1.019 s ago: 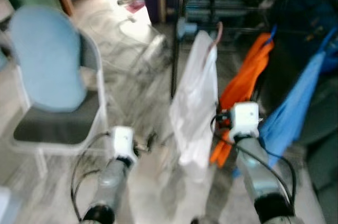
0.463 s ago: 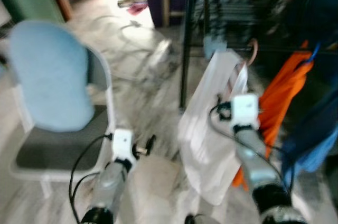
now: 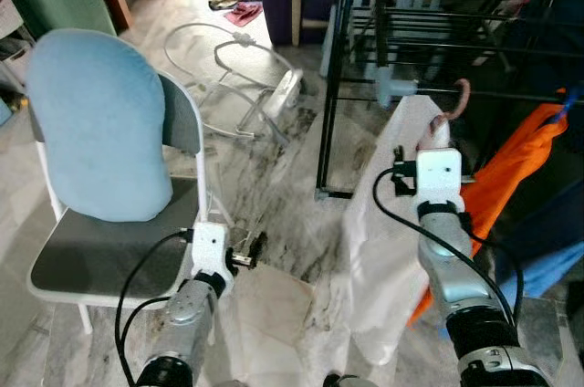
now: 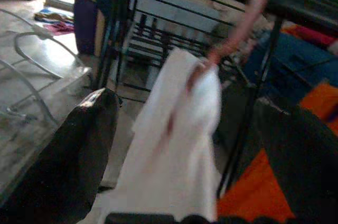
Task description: Hang hanger
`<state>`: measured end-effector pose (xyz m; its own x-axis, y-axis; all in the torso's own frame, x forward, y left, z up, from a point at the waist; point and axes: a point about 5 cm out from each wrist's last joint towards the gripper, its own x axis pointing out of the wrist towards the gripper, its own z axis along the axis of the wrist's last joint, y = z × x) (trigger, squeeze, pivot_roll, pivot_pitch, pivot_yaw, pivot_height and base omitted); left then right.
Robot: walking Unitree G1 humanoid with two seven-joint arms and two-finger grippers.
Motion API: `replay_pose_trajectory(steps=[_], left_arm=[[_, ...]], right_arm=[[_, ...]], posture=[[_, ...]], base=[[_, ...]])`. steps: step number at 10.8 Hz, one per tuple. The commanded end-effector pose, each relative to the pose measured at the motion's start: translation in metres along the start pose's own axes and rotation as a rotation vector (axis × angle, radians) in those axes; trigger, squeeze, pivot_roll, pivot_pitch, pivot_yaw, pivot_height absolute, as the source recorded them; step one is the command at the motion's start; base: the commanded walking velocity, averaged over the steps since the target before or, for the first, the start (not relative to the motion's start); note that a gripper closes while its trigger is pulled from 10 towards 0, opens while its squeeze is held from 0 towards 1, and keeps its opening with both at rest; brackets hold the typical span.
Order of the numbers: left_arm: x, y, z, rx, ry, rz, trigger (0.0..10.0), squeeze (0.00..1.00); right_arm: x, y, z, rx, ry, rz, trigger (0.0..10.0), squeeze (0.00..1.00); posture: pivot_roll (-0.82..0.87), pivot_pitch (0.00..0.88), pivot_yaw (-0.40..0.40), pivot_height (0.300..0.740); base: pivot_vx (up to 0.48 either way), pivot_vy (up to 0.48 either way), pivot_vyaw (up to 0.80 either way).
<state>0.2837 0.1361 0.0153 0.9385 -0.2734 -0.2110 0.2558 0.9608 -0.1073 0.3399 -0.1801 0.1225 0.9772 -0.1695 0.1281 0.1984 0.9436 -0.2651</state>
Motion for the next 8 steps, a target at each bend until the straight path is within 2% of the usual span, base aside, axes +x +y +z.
replay_pose_trajectory(steps=[1, 2, 6, 8], left_arm=[[-0.002, 0.002, -0.004, 0.01, 0.023, 0.002, 10.0, 0.0], [-0.003, 0.003, -0.005, 0.009, 0.027, 0.008, 10.0, 0.0], [-0.003, 0.002, -0.007, -0.018, 0.03, 0.023, 10.0, 0.0], [-0.003, 0.002, -0.007, -0.017, 0.028, 0.024, 10.0, 0.0]], right_arm=[[-0.001, -0.005, -0.007, -0.01, 0.034, -0.018, 10.0, 0.0], [-0.002, -0.005, -0.008, -0.015, 0.036, -0.015, 10.0, 0.0], [-0.001, -0.001, -0.01, 0.026, 0.061, 0.022, 10.0, 0.0], [-0.002, 0.007, -0.011, 0.05, 0.067, 0.072, 10.0, 0.0]], posture=[[-0.04, 0.145, 0.013, 0.74], [-0.04, 0.145, 0.012, 0.74], [-0.04, 0.144, 0.006, 0.74], [-0.04, 0.148, 0.008, 0.74]], base=[[0.0, -0.48, 0.0], [0.0, -0.341, 0.0], [0.0, 0.0, 0.0], [0.0, 0.0, 0.0]])
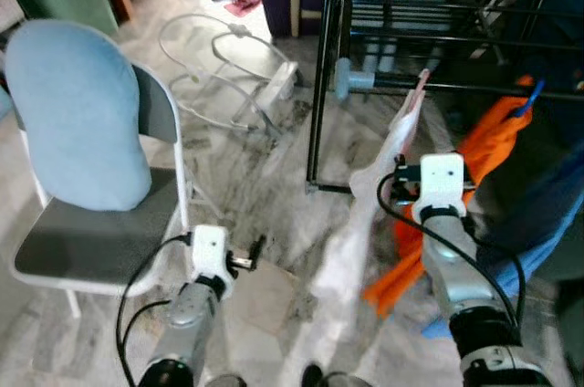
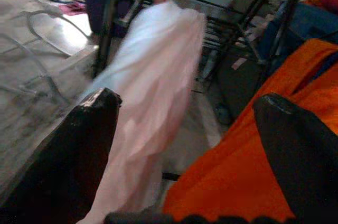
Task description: Hang hanger
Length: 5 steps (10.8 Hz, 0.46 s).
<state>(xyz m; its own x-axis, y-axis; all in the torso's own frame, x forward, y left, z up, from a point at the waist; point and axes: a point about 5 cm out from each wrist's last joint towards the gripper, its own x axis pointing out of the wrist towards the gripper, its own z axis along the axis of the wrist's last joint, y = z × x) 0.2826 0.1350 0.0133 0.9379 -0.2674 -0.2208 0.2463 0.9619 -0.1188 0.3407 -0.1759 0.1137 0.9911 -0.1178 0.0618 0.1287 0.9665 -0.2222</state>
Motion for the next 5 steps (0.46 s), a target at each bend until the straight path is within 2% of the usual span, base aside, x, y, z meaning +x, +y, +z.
replay_pose_trajectory(steps=[1, 3, 5], left_arm=[[-0.004, 0.004, -0.005, -0.004, 0.019, 0.016, 10.0, 0.0], [-0.004, 0.003, -0.005, 0.002, 0.024, 0.008, 10.0, 0.0], [-0.004, 0.003, -0.005, 0.006, 0.024, 0.005, 10.0, 0.0]], right_arm=[[-0.001, 0.007, -0.002, 0.027, 0.012, 0.043, 10.0, 0.0], [0.006, 0.022, 0.005, 0.054, 0.018, 0.111, 10.0, 0.0], [0.014, 0.039, 0.01, 0.135, 0.049, 0.163, 10.0, 0.0]], posture=[[-0.04, 0.152, 0.011, 0.74], [-0.04, 0.155, 0.013, 0.74], [-0.03, 0.158, 0.016, 0.74]], base=[[0.0, 0.0, 0.0], [0.0, 0.0, 0.0], [0.0, 0.0, 0.0]])
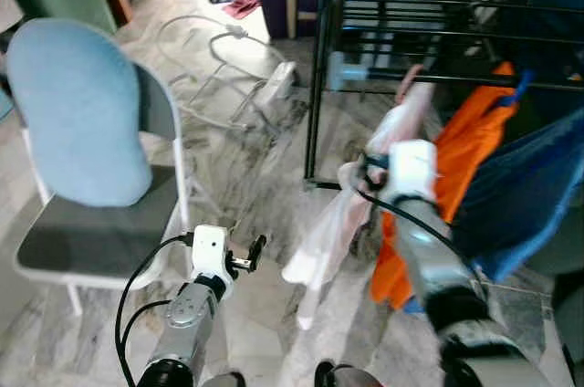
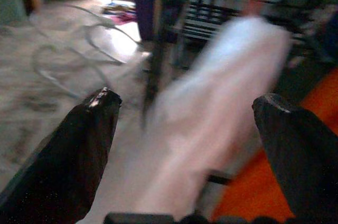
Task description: Hang hanger
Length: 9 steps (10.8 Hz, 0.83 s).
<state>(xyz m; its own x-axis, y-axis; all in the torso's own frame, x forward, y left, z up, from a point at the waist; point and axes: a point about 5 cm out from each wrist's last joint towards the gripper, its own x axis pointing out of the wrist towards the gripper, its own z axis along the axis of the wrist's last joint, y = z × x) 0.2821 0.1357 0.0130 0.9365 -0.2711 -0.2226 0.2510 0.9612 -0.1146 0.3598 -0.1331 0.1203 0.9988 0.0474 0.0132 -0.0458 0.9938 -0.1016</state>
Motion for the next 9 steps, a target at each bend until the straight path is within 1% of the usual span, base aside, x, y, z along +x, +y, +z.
replay_pose_trajectory(steps=[1, 2, 3, 4, 5, 6, 7, 8, 9], left_arm=[[-0.003, 0.003, -0.005, 0.003, 0.023, 0.01, 10.0, 0.0], [-0.005, 0.005, -0.006, 0.01, 0.029, 0.011, 10.0, 0.0], [-0.007, 0.006, -0.008, 0.017, 0.032, 0.008, 10.0, 0.0], [-0.008, 0.006, -0.009, 0.021, 0.036, 0.006, 10.0, 0.0], [-0.01, 0.007, -0.01, 0.024, 0.04, 0.008, 10.0, 0.0], [-0.011, 0.007, -0.01, 0.025, 0.04, 0.009, 10.0, 0.0], [-0.012, 0.008, -0.012, 0.029, 0.045, 0.011, 10.0, 0.0], [-0.012, 0.007, -0.011, 0.03, 0.047, 0.01, 10.0, 0.0], [-0.011, 0.007, -0.011, 0.031, 0.048, 0.007, 10.0, 0.0]], right_arm=[[0.001, 0.001, -0.004, 0.023, 0.035, 0.018, 10.0, 0.0], [0.008, 0.009, -0.002, 0.025, 0.061, 0.066, 10.0, 0.0], [0.013, 0.009, -0.001, 0.039, 0.094, 0.053, 10.0, 0.0], [0.016, 0.005, -0.002, 0.035, 0.127, 0.015, 10.0, 0.0], [0.016, -0.004, -0.007, 0.063, 0.174, -0.051, 10.0, 0.0], [0.015, -0.008, -0.011, 0.064, 0.193, -0.067, 10.0, 0.0], [0.009, -0.025, -0.022, 0.065, 0.237, -0.137, 10.0, 0.0], [0.005, -0.038, -0.027, 0.046, 0.244, -0.19, 10.0, 0.0], [0.002, -0.047, -0.027, 0.021, 0.234, -0.226, 10.0, 0.0]], posture=[[-0.03, 0.158, 0.016, 0.74], [-0.02, 0.162, 0.018, 0.74], [-0.01, 0.173, 0.023, 0.74], [-0.01, 0.175, 0.022, 0.74], [0.0, 0.183, 0.021, 0.74], [0.01, 0.185, 0.021, 0.74], [0.01, 0.184, 0.023, 0.74], [0.01, 0.184, 0.023, 0.74], [0.01, 0.184, 0.023, 0.74]], base=[[0.0, 0.0, 0.0], [0.0, 0.0, 0.0], [0.0, 0.0, 0.0], [0.0, 0.0, 0.0], [0.0, 0.0, 0.0], [0.0, 0.0, 0.0], [0.0, 0.0, 0.0], [0.0, 0.0, 0.0], [0.0, 0.0, 0.0]])
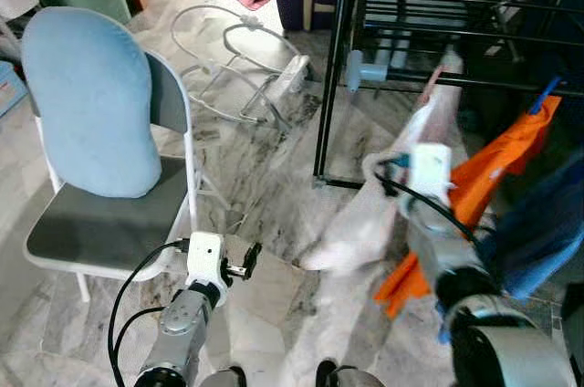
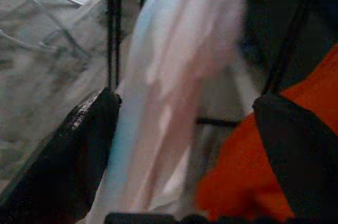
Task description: Hang hanger
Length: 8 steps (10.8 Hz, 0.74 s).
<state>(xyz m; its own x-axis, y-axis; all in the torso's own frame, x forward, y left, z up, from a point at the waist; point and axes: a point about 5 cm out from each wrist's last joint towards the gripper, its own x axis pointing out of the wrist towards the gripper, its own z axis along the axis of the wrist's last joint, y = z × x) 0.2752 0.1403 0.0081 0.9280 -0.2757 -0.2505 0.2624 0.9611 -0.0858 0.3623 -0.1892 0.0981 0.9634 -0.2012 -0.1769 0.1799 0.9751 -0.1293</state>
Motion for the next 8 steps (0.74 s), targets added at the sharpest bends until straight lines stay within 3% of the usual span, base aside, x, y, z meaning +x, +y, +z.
replay_pose_trajectory(steps=[1, 8], left_arm=[[-0.001, 0.002, -0.002, 0.006, 0.019, 0.003, 10.0, 0.0], [0.005, -0.002, 0.001, 0.021, 0.037, -0.01, 10.0, 0.0]], right_arm=[[-0.001, -0.005, 0.001, -0.013, -0.015, -0.02, 10.0, 0.0], [0.012, -0.008, 0.051, -0.073, -0.161, 0.114, 10.0, 0.0]], posture=[[-0.02, 0.178, 0.038, 0.74], [-0.02, 0.158, 0.031, 0.74]], base=[[0.0, 0.0, 0.0], [0.0, 0.0, 0.0]])
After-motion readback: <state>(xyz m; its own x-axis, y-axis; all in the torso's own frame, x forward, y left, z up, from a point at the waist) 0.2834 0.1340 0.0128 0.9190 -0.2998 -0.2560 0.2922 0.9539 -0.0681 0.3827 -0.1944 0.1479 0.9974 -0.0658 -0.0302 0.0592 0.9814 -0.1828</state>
